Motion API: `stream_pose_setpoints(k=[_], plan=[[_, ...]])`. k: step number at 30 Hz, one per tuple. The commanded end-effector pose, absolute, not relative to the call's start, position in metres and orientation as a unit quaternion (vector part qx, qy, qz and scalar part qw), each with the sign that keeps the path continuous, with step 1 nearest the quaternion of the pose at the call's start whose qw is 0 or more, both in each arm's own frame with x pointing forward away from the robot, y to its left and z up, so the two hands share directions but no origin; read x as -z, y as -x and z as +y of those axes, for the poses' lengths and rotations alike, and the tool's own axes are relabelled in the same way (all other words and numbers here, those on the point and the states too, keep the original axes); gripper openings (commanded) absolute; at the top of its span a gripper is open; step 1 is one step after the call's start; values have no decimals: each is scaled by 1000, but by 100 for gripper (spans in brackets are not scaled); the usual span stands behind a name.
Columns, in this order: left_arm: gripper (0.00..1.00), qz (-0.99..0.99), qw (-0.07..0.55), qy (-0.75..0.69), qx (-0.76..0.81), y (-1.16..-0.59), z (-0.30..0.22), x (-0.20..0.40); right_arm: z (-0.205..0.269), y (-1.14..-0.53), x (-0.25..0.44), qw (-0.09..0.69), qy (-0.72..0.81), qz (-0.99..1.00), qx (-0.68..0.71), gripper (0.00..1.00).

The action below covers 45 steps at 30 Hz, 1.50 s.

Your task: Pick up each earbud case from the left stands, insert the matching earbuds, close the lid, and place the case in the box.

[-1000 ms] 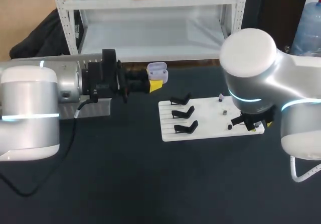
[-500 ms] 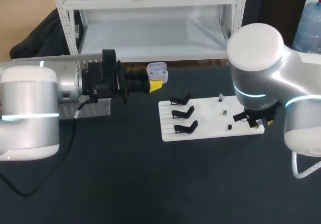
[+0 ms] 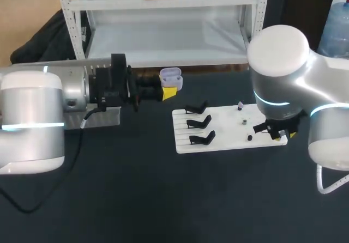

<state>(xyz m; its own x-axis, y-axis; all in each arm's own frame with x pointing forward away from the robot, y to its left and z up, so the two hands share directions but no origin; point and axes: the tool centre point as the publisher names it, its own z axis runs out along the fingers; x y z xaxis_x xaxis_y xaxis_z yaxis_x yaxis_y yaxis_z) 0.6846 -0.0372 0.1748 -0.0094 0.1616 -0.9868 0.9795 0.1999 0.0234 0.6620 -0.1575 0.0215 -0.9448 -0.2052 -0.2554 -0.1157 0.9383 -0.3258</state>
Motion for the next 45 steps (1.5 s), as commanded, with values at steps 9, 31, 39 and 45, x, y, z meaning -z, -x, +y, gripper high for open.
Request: stream_pose_setpoints(k=[9, 31, 39, 45], plan=[[0, 585, 510, -486, 402, -684, -37, -174, -155, -662, -20, 144, 86, 974, 155, 14], [0, 585, 510, -486, 402, -684, -37, -174, -149, -644, -107, 186, 126, 963, 151, 0], [0, 585, 510, -486, 402, -684, -37, -174, -122, -630, -149, 184, 192, 955, 135, 0], [0, 585, 510, -486, 402, -684, -37, -174, -101, -621, -164, 187, 240, 939, 159, 0]])
